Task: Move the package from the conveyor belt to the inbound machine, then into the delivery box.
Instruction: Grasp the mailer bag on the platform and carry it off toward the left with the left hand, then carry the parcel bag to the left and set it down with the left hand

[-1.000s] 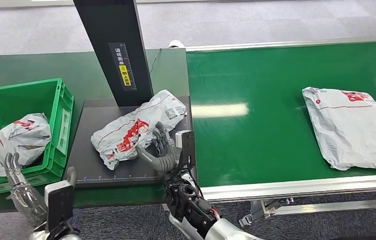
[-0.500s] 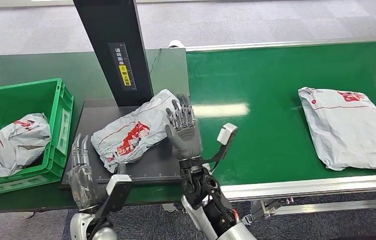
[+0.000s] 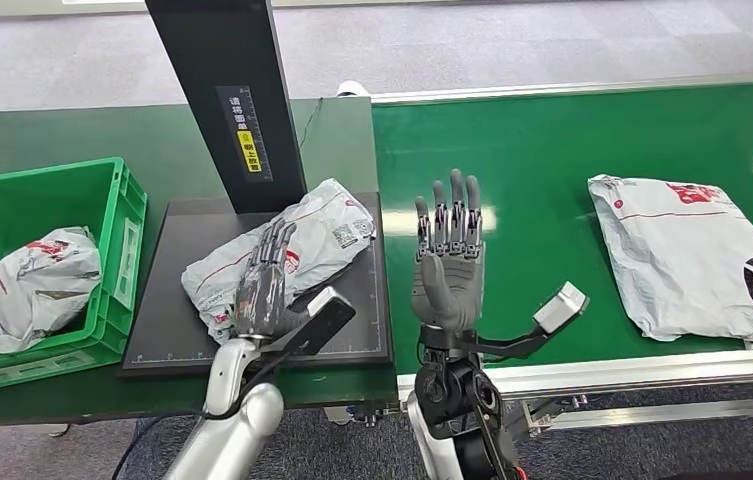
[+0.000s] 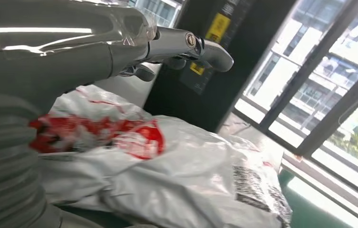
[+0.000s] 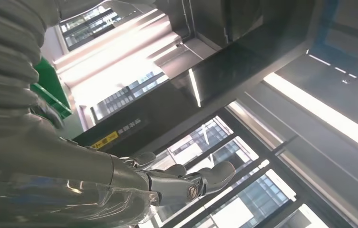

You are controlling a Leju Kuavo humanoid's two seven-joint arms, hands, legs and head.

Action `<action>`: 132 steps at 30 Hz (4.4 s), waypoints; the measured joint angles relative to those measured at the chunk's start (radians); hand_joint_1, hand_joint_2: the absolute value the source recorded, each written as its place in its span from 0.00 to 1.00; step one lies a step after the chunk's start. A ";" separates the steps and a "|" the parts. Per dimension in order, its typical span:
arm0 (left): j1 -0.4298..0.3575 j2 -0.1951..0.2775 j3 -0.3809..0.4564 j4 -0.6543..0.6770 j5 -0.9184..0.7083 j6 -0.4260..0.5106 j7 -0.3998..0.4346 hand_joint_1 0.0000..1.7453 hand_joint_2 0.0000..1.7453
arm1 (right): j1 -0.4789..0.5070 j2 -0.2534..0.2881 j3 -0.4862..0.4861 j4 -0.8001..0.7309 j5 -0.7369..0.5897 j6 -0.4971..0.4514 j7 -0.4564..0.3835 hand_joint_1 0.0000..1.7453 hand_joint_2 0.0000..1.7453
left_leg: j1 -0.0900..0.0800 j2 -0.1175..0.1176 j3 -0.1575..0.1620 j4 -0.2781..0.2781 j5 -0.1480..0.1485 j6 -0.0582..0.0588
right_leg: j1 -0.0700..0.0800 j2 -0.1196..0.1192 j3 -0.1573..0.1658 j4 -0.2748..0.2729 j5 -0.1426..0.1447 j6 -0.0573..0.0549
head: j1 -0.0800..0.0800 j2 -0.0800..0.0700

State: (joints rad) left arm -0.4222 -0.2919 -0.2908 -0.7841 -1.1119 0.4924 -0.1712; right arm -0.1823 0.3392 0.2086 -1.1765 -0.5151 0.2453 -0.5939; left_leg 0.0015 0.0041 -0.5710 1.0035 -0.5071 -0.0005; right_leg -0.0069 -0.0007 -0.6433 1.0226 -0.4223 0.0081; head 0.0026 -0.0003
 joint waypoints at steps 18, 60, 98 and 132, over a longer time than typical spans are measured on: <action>-0.267 0.016 0.001 0.365 -0.081 -0.186 0.177 0.00 1.00 | 0.040 0.005 -0.021 -0.083 0.012 0.027 0.010 0.00 1.00 | 0.000 0.000 0.000 0.000 0.000 0.000 | 0.000 0.000 0.000 0.000 0.000 0.000 | 0.000 0.000; -0.204 0.056 0.063 0.370 -0.042 0.140 0.025 1.00 1.00 | 0.007 -0.052 0.011 -0.085 0.515 -0.342 0.097 0.00 1.00 | 0.000 0.000 0.000 0.000 0.000 0.000 | 0.000 0.000 0.000 0.000 0.000 0.000 | 0.000 0.000; -0.369 0.534 0.421 -0.233 0.395 -0.022 -0.073 0.84 1.00 | 0.176 -0.154 -0.172 -0.116 0.739 -0.338 0.137 0.00 1.00 | 0.001 0.005 0.001 0.000 0.002 -0.002 | 0.001 0.003 -0.001 0.001 0.002 -0.004 | 0.000 0.000; -0.696 0.534 0.323 0.466 -0.050 -0.659 0.351 0.00 1.00 | 0.176 -0.150 -0.136 -0.116 0.702 -0.300 0.144 0.00 1.00 | 0.001 0.001 0.003 0.000 0.003 -0.002 | 0.001 0.001 -0.004 0.001 0.002 -0.004 | 0.000 0.000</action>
State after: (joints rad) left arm -1.1184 0.2418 0.0324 -0.3185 -1.1618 -0.1665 0.1796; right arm -0.0064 0.1896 0.0725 -1.2921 0.1869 -0.0549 -0.4501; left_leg 0.0027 0.0052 -0.5683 1.0035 -0.5045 -0.0027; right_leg -0.0054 -0.0001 -0.6474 1.0241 -0.4206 0.0040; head 0.0031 -0.0003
